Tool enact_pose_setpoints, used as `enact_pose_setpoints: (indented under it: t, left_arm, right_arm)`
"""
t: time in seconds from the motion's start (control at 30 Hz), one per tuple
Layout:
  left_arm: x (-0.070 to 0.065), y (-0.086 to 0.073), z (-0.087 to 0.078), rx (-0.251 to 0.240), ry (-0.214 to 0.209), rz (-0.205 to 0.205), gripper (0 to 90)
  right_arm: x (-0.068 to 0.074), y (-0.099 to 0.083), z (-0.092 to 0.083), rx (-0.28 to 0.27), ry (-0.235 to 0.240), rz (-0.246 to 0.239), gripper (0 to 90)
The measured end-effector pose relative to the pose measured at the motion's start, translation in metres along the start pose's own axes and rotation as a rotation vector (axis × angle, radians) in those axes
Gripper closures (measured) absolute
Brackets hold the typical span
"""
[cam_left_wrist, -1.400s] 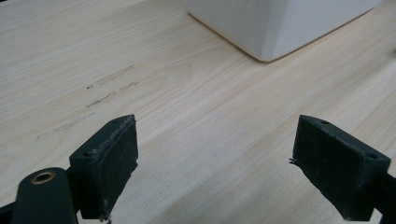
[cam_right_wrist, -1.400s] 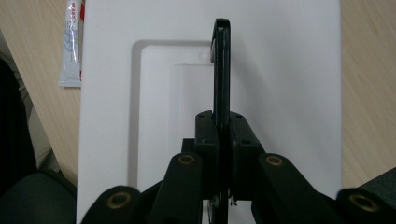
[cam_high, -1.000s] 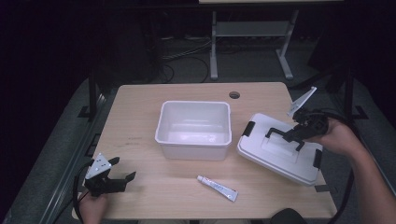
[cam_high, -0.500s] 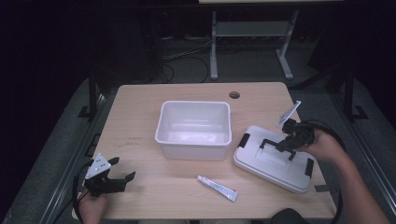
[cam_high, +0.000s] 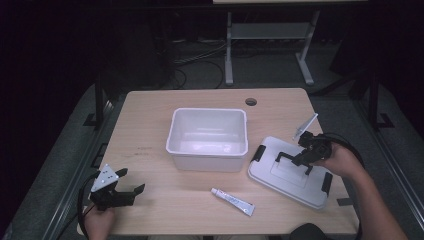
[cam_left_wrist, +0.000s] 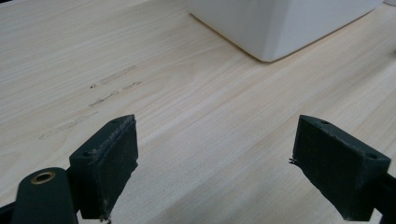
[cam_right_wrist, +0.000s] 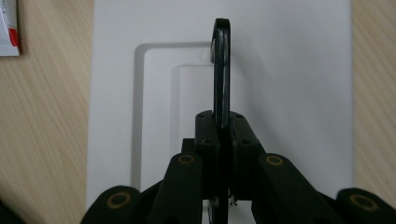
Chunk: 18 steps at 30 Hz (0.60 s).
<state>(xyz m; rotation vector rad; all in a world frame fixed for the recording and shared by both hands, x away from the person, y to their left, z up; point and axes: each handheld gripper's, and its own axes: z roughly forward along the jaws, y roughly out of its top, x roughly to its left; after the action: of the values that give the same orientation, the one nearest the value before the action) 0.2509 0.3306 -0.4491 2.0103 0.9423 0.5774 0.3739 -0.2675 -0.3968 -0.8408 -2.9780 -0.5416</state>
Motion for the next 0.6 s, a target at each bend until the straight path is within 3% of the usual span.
enact_pose_setpoints:
  t: [0.13, 0.23, 0.27, 0.37, 0.4, 0.6]
  left_arm:
    - [0.000, 0.000, 0.000, -0.004, 0.001, -0.003, 13.4]
    - [0.000, 0.000, 0.000, -0.003, 0.000, -0.006, 13.4]
    - [0.000, 0.000, 0.000, -0.006, 0.000, -0.004, 13.4]
    - [0.000, 0.000, 0.000, -0.005, 0.000, -0.004, 13.4]
    - [0.000, 0.000, 0.000, -0.005, -0.002, -0.004, 13.4]
    - [0.000, 0.000, 0.000, -0.003, -0.002, -0.002, 13.4]
  right_arm:
    - [0.001, 0.000, 0.000, 0.000, -0.003, -0.001, 83.2]
    - [0.001, -0.001, -0.002, -0.024, -0.009, 0.005, 75.3]
    - [0.002, -0.001, -0.005, -0.032, -0.020, 0.017, 68.9]
    - [0.002, -0.001, -0.008, -0.040, -0.023, 0.018, 67.2]
    - [0.003, 0.000, -0.012, -0.049, -0.044, 0.025, 63.7]
    - [0.008, 0.002, -0.029, -0.081, -0.083, 0.019, 63.0]
